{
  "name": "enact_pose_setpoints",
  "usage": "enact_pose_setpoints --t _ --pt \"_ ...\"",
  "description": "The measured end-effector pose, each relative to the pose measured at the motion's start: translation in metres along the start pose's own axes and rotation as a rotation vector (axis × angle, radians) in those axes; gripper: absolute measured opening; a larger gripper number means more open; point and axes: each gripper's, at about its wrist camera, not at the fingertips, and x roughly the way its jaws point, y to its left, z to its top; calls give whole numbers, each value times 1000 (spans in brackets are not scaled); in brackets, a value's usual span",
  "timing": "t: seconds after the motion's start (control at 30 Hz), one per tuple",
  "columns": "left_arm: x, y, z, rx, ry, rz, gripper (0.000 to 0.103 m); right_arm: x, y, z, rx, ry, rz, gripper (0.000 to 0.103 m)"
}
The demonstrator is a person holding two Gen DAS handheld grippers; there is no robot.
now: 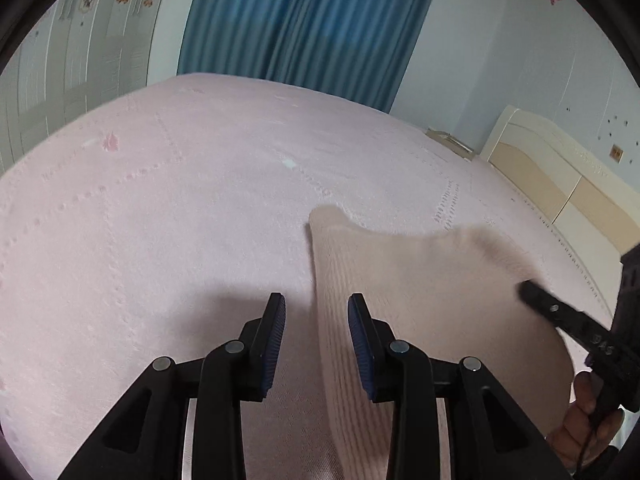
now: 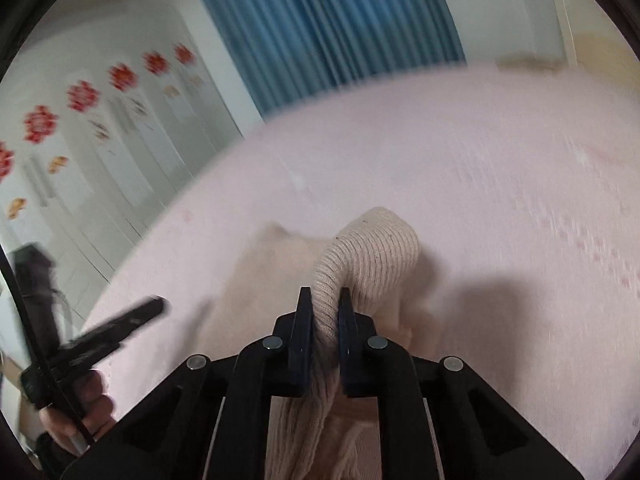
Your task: Fold small clothes
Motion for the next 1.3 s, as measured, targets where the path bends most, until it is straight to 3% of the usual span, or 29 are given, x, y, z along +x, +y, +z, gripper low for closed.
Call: enact_pose_setpoints --t 0.07,0.17,0.27,0.4,0.47,0.6,0.73,1.3 --pt "7 4 -4 -17 37 -15 31 7 -13 -1 11 44 -49 11" --pt "13 7 -6 -41 64 -52 31 39 -39 -10 71 177 -196 13" --pt "17 8 -6 -49 76 -77 35 39 -50 -5 156 152 -173 18" --pt "23 0 -7 -24 99 -129 40 17 -40 5 118 10 -174 26" --pt "26 -7 -8 -2 105 -131 42 12 -41 6 117 -20 -115 28" --pt "31 -12 -11 14 113 -122 47 15 -19 5 22 1 -49 28" --pt "34 -14 -13 13 117 -119 53 43 0 -10 -93 128 -155 28" --pt "36 -17 -14 32 116 -94 57 52 -8 -17 -71 152 -191 28"
